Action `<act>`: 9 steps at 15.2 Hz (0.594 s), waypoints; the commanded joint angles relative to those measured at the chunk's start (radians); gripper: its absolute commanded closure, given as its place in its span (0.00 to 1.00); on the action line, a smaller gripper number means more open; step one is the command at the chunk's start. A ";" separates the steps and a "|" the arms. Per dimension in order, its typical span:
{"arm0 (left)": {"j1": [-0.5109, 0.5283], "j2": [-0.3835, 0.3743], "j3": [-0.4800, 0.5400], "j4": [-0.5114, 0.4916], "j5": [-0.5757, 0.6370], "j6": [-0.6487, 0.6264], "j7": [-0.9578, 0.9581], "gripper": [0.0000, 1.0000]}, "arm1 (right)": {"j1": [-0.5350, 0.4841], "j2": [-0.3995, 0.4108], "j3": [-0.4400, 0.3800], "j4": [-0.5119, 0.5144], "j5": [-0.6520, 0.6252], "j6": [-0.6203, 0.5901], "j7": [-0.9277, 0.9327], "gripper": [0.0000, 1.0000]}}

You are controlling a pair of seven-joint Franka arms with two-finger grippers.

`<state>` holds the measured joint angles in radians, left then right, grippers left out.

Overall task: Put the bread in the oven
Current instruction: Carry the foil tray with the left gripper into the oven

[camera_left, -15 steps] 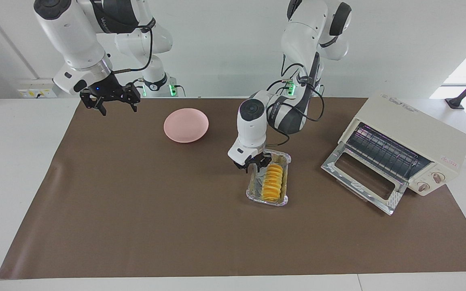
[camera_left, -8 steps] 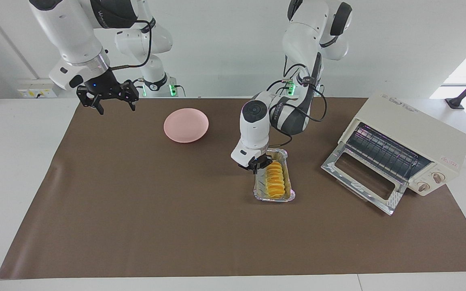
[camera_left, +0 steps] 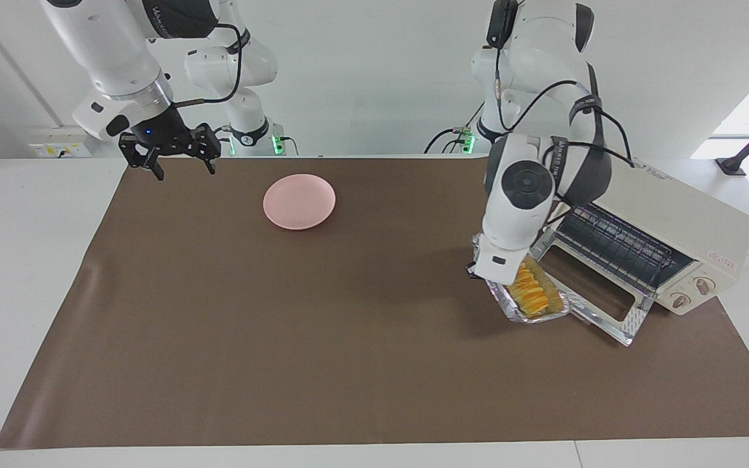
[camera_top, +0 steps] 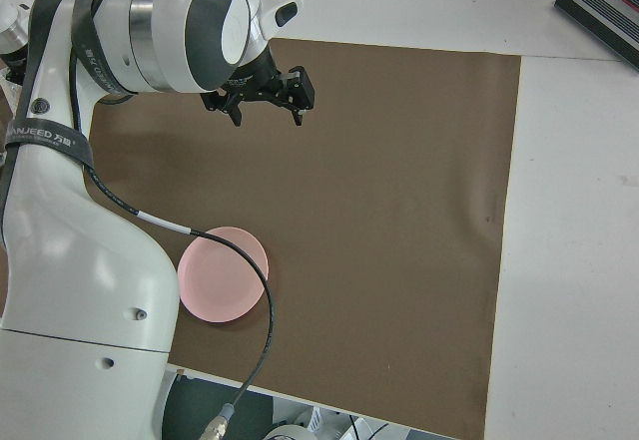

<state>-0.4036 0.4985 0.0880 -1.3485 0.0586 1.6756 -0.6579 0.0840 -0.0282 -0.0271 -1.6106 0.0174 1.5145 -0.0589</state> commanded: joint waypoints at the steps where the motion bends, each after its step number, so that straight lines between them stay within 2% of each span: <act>1: -0.006 -0.005 0.089 0.011 -0.032 -0.086 -0.032 1.00 | -0.024 -0.009 0.010 -0.003 -0.007 -0.011 -0.013 0.00; 3: -0.008 -0.003 0.166 0.008 -0.066 -0.089 -0.057 1.00 | -0.033 -0.009 0.010 -0.003 -0.008 -0.011 -0.016 0.00; 6: -0.006 0.000 0.225 0.006 -0.057 -0.100 -0.060 1.00 | -0.033 -0.007 0.010 0.000 -0.016 -0.011 -0.022 0.00; 9: 0.017 0.003 0.237 -0.009 -0.046 -0.056 -0.046 1.00 | -0.033 -0.009 0.010 0.000 -0.017 -0.013 -0.016 0.00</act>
<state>-0.3972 0.4999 0.3162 -1.3496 0.0083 1.6019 -0.6918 0.0672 -0.0287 -0.0284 -1.6106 0.0171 1.5143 -0.0589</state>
